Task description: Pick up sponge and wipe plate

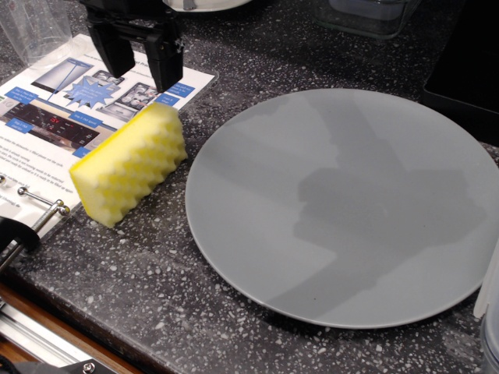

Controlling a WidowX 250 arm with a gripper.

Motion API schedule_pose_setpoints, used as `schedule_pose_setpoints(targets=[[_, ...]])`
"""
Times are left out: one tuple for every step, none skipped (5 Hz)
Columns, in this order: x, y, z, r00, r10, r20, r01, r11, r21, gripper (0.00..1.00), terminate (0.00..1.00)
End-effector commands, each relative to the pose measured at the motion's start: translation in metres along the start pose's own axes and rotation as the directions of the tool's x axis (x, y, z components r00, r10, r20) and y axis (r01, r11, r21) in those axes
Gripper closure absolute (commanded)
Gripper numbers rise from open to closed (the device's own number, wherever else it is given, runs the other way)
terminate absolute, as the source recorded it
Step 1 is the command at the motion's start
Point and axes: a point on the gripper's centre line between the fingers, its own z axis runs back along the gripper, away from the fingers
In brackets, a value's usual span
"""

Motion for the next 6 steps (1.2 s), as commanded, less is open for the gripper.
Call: schedule_pose_setpoints(targets=[[0.007, 0.015, 0.004, 1.0, 0.006, 0.017, -0.006, 1.0, -0.02, 0.0, 0.0], [-0.003, 0.007, -0.008, 0.999, 0.033, 0.024, -0.032, 0.999, -0.025, 0.0, 0.0], [-0.016, -0.002, -0.011, 0.999, 0.026, 0.027, -0.025, 0.999, -0.028, 0.0, 0.0], [-0.026, -0.013, -0.009, 0.999, 0.023, 0.031, -0.022, 0.999, -0.031, 0.0, 0.0], [-0.024, -0.016, -0.016, 0.998, 0.057, 0.022, -0.056, 0.998, -0.028, 1.0, 0.0], [-0.026, -0.013, -0.031, 0.996, 0.071, 0.048, -0.07, 0.997, -0.013, 1.0, 0.0]])
